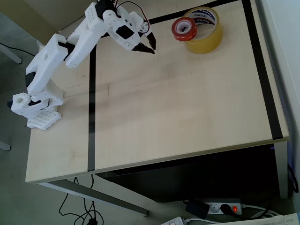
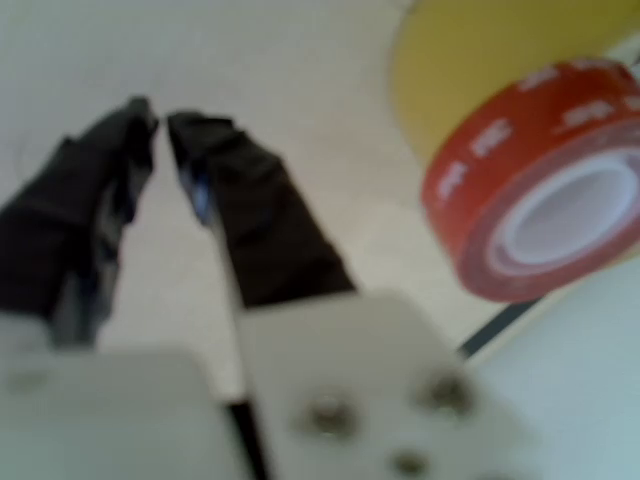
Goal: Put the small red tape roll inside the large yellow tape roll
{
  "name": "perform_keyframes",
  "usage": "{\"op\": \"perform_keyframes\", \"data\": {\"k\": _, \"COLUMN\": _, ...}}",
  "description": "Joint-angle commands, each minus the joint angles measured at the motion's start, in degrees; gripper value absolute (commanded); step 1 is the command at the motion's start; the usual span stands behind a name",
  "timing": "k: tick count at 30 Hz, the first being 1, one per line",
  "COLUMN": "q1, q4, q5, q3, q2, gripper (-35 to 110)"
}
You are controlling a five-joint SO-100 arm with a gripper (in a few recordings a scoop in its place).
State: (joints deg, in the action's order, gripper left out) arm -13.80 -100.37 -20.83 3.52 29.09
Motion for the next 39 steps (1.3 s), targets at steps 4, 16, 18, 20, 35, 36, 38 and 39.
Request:
{"op": "perform_keyframes", "data": {"k": 4, "q1": -0.5, "q4": 4.4, "q5": -0.3, "q3": -4.7, "q2": 4.0, "gripper": 0}}
{"op": "perform_keyframes", "data": {"k": 16, "q1": 0.2, "q4": 13.5, "q5": -1.2, "q3": -2.5, "q2": 2.7, "gripper": 0}}
{"op": "perform_keyframes", "data": {"k": 18, "q1": 0.3, "q4": 15.2, "q5": -1.5, "q3": -2.5, "q2": 2.3, "gripper": 0}}
{"op": "perform_keyframes", "data": {"k": 20, "q1": 0.4, "q4": 17.0, "q5": -1.6, "q3": -2.5, "q2": 1.7, "gripper": 0}}
{"op": "perform_keyframes", "data": {"k": 35, "q1": 1.8, "q4": 28.1, "q5": -1.8, "q3": -1.9, "q2": -0.8, "gripper": 0}}
{"op": "perform_keyframes", "data": {"k": 36, "q1": 2.0, "q4": 29.8, "q5": -1.8, "q3": -1.9, "q2": -1.1, "gripper": 0}}
{"op": "perform_keyframes", "data": {"k": 38, "q1": 2.4, "q4": 32.7, "q5": -1.8, "q3": -1.8, "q2": -1.6, "gripper": 0}}
{"op": "perform_keyframes", "data": {"k": 39, "q1": 2.4, "q4": 34.0, "q5": -1.8, "q3": -1.8, "q2": -1.8, "gripper": 0}}
